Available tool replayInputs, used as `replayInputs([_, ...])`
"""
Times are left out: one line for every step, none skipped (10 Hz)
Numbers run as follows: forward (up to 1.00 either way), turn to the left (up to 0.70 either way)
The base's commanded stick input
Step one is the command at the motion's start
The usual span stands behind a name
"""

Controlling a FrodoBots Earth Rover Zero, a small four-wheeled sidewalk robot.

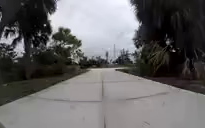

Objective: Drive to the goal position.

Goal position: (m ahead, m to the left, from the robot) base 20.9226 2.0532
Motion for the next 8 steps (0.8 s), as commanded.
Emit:
replayInputs([0.85,0.0])
replayInputs([0.85,0.0])
replayInputs([0.85,0.0])
replayInputs([0.85,0.0])
replayInputs([0.85,0.0])
replayInputs([0.85,0.0])
replayInputs([0.85,0.0])
replayInputs([0.85,0.0])
